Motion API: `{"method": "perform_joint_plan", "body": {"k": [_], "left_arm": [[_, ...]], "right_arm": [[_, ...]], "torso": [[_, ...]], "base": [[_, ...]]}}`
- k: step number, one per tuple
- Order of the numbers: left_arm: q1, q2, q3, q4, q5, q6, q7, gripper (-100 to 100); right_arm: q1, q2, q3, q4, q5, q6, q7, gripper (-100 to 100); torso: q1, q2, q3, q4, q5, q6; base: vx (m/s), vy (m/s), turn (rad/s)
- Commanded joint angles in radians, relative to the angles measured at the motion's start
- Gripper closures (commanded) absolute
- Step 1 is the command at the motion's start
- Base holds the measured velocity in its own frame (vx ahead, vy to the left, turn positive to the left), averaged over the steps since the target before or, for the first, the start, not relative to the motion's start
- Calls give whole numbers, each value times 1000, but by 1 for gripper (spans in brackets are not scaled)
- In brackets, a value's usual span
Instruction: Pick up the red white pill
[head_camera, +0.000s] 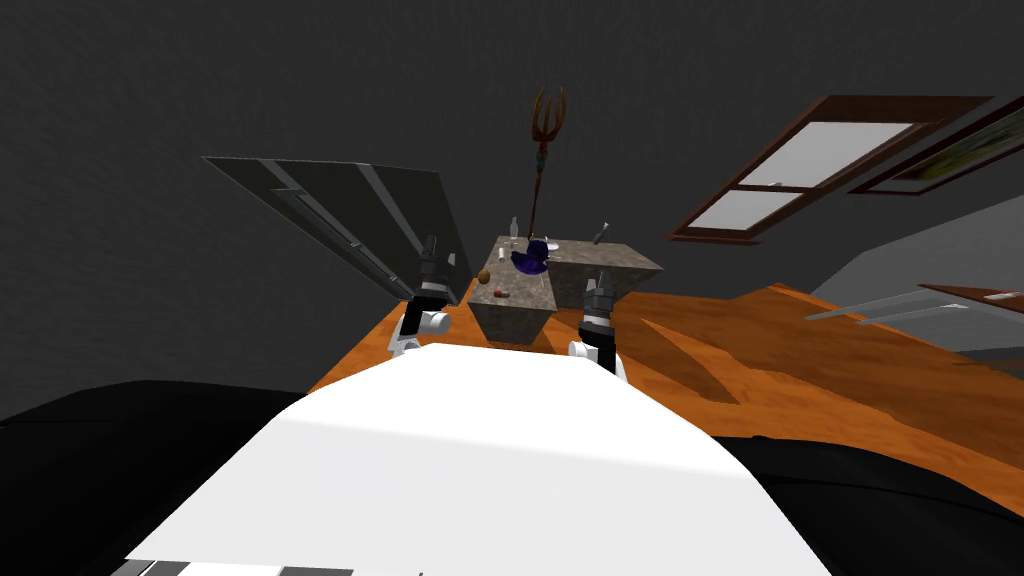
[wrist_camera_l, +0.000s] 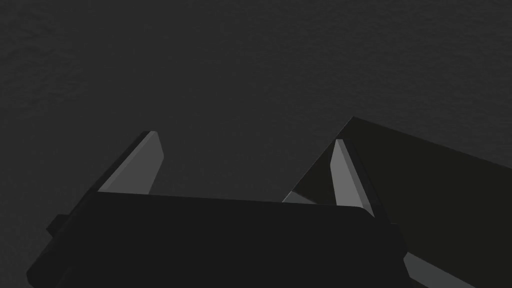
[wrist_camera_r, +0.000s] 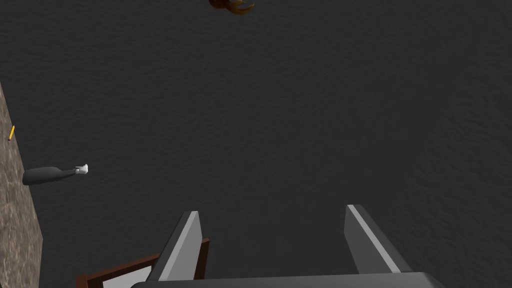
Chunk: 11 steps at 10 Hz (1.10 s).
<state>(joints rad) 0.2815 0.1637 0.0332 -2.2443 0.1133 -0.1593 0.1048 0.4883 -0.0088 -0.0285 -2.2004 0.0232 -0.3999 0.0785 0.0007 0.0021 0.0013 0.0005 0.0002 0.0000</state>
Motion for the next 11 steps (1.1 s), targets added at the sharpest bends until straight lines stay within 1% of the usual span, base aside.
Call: {"method": "perform_joint_plan", "body": {"k": [1, 2, 3, 4, 5, 6, 7, 8, 9, 10, 11], "left_arm": [[-50, 15, 8, 38, 8, 50, 5, -100], [-70, 15, 8, 38, 8, 71, 5, -100], [-110, 26, 16, 73, 17, 102, 12, -100], [-123, 26, 16, 73, 17, 126, 12, -100], [-165, 36, 24, 111, 26, 159, 18, -100], [-178, 36, 24, 111, 26, 181, 18, -100], [-217, 44, 33, 153, 34, 209, 24, -100], [-236, 44, 33, 153, 34, 244, 24, -100], [-269, 49, 41, 192, 43, 273, 29, -100], [-294, 49, 41, 198, 43, 307, 29, -100], [-334, 53, 48, 243, 51, 335, 34, -100]], "right_arm": [[0, 0, 0, 0, 0, 0, 0, 0], [0, 0, 0, 0, 0, 0, 0, 0], [0, 0, 0, 0, 0, 0, 0, 0], [0, 0, 0, 0, 0, 0, 0, 0], [0, 0, 0, 0, 0, 0, 0, 0], [0, 0, 0, 0, 0, 0, 0, 0], [0, 0, 0, 0, 0, 0, 0, 0], [0, 0, 0, 0, 0, 0, 0, 0], [0, 0, 0, 0, 0, 0, 0, 0], [0, 0, 0, 0, 0, 0, 0, 0], [0, 0, 0, 0, 0, 0, 0, 0]], "torso": [[0, 0, 0, 0, 0, 0], [0, 0, 0, 0, 0, 0], [0, 0, 0, 0, 0, 0], [0, 0, 0, 0, 0, 0], [-1, 0, 0, 0, 0, 0], [0, 0, 0, 0, 0, 0], [-1, 0, 0, 0, 0, 0], [-1, 0, 0, 0, 0, 0], [0, 0, 0, 0, 0, 0], [-1, 0, 0, 0, 0, 0], [-1, 0, 0, 0, 0, 0]], "base": [[-42, 9, -26], [-34, 7, -20], [-42, 3, -28], [-34, 1, -16], [-48, 4, -24], [-39, 1, -16], [-39, 1, -21], [-38, 2, -13], [-50, 0, -13], [-42, -2, -11], [-47, -8, -9]]}}
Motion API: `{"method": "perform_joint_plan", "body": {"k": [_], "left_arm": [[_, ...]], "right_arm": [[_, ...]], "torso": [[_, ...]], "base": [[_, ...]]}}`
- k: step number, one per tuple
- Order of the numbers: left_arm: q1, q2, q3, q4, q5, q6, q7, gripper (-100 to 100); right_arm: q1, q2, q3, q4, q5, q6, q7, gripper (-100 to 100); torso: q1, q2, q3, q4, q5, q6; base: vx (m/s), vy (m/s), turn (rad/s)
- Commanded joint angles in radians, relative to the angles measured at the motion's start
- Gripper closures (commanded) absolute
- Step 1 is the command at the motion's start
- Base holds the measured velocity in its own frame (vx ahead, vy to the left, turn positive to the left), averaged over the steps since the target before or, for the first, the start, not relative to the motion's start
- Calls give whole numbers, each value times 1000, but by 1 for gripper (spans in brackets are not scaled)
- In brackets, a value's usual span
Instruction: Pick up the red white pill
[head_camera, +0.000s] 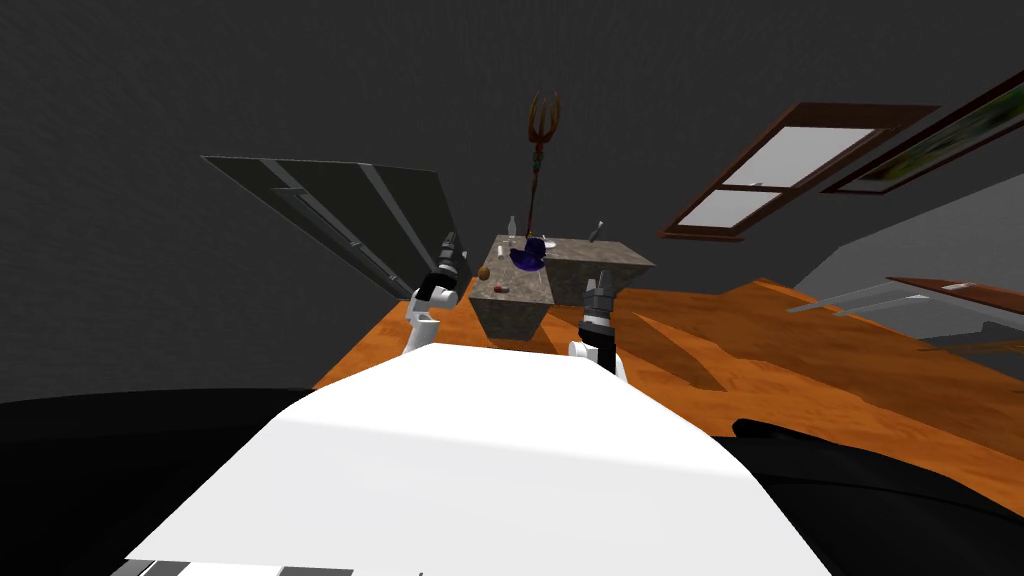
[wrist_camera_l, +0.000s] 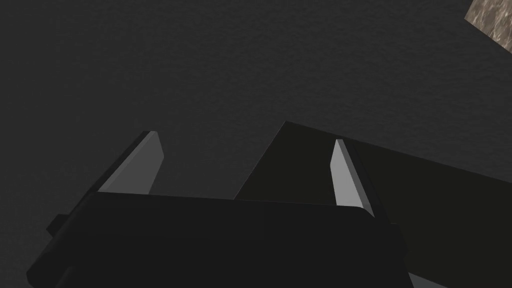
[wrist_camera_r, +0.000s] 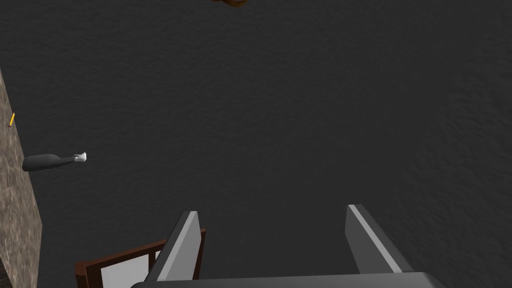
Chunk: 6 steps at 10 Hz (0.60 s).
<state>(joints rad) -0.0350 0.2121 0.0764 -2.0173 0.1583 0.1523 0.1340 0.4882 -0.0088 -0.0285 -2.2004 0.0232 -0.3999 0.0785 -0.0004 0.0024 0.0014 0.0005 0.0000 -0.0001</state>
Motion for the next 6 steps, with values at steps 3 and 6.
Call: {"method": "perform_joint_plan", "body": {"k": [3, 6], "left_arm": [[-86, 8, 12, 67, 15, 100, 9, -100], [-158, 10, 19, 123, 22, 172, 12, -100]], "right_arm": [[0, 0, 0, 0, 0, 0, 0, 0], [0, 0, 0, 0, 0, 0, 0, 0]], "torso": [[0, -1, 0, 0, 0, 0], [0, 0, 0, 0, 0, 0]], "base": [[-30, -3, -1], [-42, -6, 2]]}}
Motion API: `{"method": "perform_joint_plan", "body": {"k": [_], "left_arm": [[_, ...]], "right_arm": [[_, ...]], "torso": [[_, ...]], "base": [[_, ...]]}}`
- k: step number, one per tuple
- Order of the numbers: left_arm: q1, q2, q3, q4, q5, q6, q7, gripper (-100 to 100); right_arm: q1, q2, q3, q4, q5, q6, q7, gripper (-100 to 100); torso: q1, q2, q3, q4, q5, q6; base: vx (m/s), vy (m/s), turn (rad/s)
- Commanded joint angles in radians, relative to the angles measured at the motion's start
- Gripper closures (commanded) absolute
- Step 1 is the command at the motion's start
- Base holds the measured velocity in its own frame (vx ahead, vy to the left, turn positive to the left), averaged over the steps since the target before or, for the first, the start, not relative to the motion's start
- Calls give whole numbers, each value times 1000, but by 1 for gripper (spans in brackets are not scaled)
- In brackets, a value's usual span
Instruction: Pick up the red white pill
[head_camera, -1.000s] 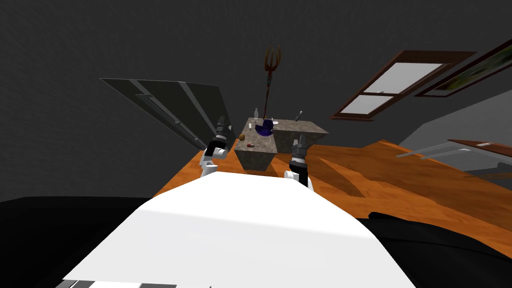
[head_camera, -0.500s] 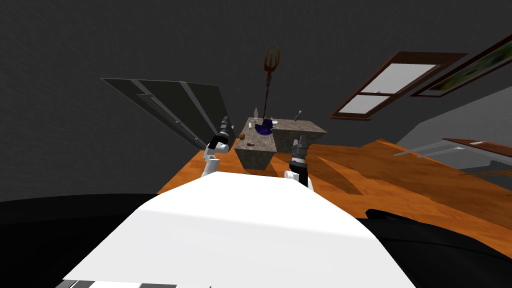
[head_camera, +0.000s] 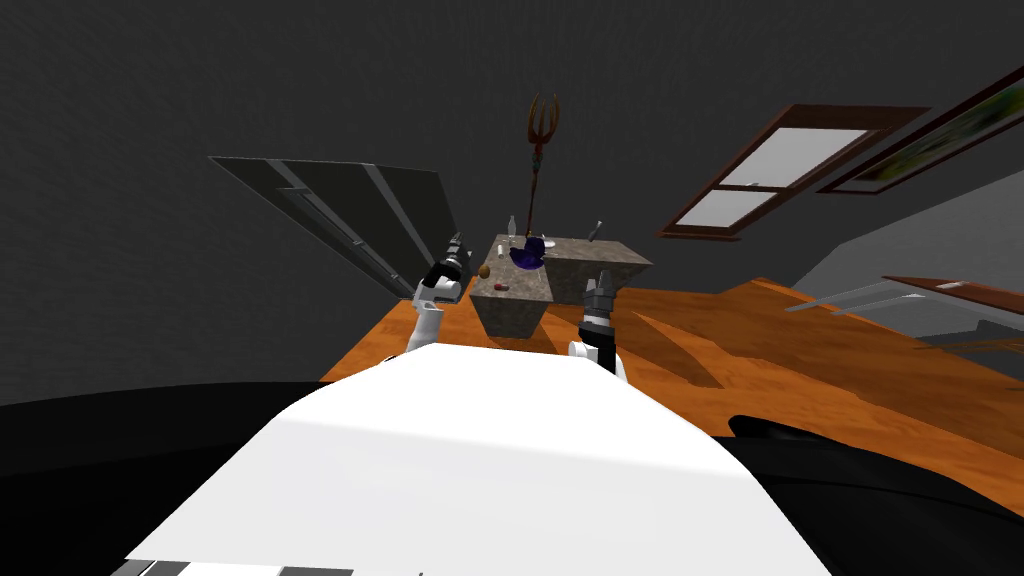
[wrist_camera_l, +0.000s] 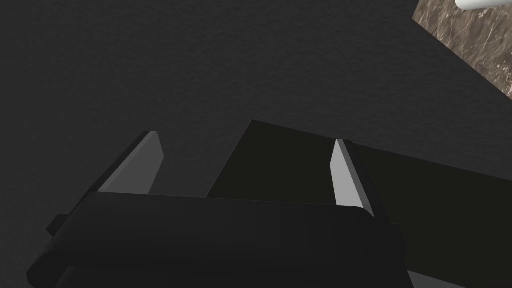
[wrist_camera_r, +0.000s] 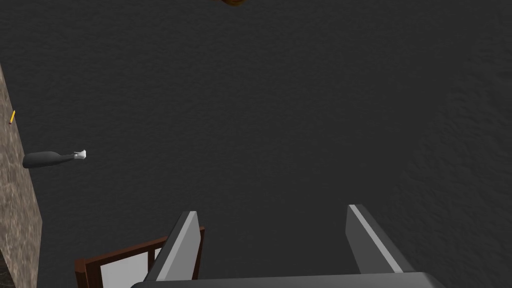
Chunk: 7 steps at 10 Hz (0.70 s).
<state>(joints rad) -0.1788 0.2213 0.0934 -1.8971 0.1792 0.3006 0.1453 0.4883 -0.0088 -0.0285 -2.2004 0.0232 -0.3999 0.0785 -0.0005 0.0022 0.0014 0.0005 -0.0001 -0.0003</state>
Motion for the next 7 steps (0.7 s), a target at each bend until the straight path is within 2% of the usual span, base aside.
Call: {"method": "perform_joint_plan", "body": {"k": [1, 2, 3, 5, 6, 7], "left_arm": [[-14, 1, 2, 2, 1, 39, 1, -100], [-60, 1, 7, 49, 9, 76, 4, -100], [-75, 1, 7, 58, 9, 103, 4, -100], [-135, 1, 12, 117, 16, 159, 5, -100], [-135, 1, 12, 117, 16, 167, 5, -100], [-179, 0, 16, 169, 22, 200, 6, -100]], "right_arm": [[0, 0, 0, 0, 0, 0, 0, 0], [0, 0, 0, 0, 0, 0, 0, 0], [0, 0, 0, 0, 0, 0, 0, 0], [0, 0, 0, 0, 0, 0, 0, 0], [0, 0, 0, 0, 0, 0, 0, 0], [0, 0, 0, 0, 0, 0, 0, 0]], "torso": [[0, 0, 0, 0, 0, 0], [0, -1, 0, 0, 0, 0], [0, -1, 0, 0, 0, 0], [0, 0, 0, 0, 0, 0], [0, -1, 0, 0, 0, 0], [0, -1, -1, 0, 0, 0]], "base": [[-17, -1, -1], [-32, -4, 14], [-34, -9, 6], [-35, -14, 17], [-12, -6, -3], [-20, -7, 30]]}}
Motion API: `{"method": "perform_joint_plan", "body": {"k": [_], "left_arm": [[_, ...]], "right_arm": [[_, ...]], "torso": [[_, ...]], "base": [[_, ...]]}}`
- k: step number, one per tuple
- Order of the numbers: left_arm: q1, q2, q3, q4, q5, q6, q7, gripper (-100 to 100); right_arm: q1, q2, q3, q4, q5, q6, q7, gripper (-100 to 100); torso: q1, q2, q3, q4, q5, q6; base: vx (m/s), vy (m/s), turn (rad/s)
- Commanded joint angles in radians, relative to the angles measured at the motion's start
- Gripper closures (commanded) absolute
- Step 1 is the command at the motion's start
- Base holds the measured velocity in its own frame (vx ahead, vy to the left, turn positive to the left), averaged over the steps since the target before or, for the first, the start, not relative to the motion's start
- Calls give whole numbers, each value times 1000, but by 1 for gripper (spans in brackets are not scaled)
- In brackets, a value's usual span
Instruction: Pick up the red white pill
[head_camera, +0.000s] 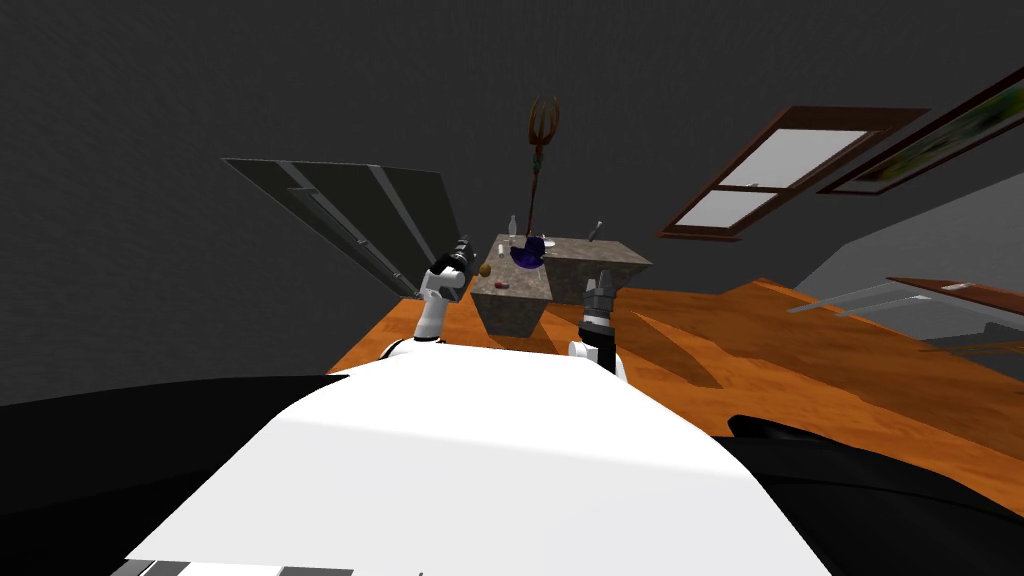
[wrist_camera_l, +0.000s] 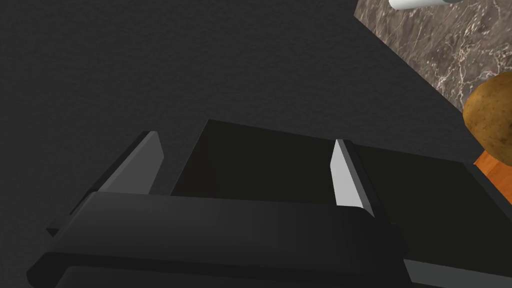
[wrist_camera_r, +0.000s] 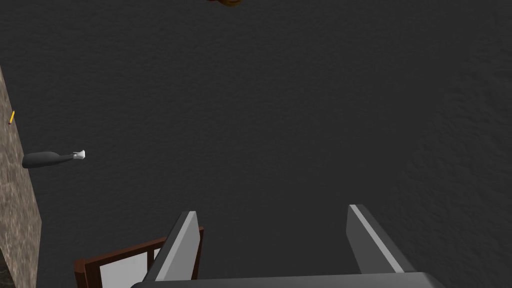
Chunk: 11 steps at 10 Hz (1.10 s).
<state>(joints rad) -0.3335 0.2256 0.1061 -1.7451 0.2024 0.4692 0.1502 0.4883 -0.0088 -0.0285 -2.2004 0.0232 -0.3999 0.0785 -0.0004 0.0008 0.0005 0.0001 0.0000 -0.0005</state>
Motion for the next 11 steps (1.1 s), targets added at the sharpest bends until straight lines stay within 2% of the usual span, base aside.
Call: {"method": "perform_joint_plan", "body": {"k": [1, 2, 3, 4, 8, 9, 10, 11], "left_arm": [[-40, -4, 4, 25, -2, 50, 1, -100], [-40, -4, 4, 25, -2, 60, 1, -100], [-84, -6, 7, 73, 4, 97, 1, -100], [-98, -6, 7, 88, 4, 121, 1, -100], [-211, -11, 10, 208, 13, 230, -3, -100], [-211, -11, 10, 218, 13, 237, -3, -100], [-260, -14, 10, 267, 16, 274, -7, -100], [-264, -14, 10, 286, 16, 292, -7, -100]], "right_arm": [[0, 0, 0, 0, 0, 0, 0, 0], [0, 0, 0, 0, 0, 0, 0, 0], [0, 0, 0, 0, 0, 0, 0, 0], [0, 0, 0, 0, 0, 0, 0, 0], [0, 0, 0, 0, 0, 0, 0, 0], [0, 0, 0, 0, 0, 0, 0, 0], [0, 0, 0, 0, 0, 0, 0, 0], [0, 0, 0, 0, 0, 0, 0, 0]], "torso": [[0, 0, 0, 0, 0, 0], [0, 0, 0, 0, 0, 0], [0, 0, 0, 0, 0, 0], [-1, 0, 0, 0, 0, 0], [-1, 0, 0, 0, 0, 0], [-1, 0, 0, 0, 0, 0], [-1, -1, 0, 0, 0, 0], [-1, -1, 0, 0, 0, 0]], "base": [[-23, -11, 19], [-13, -7, -2], [-24, -15, 38], [-24, -17, 19], [-19, -23, 38], [-7, -11, -3], [-11, -15, 57], [-7, -21, 38]]}}
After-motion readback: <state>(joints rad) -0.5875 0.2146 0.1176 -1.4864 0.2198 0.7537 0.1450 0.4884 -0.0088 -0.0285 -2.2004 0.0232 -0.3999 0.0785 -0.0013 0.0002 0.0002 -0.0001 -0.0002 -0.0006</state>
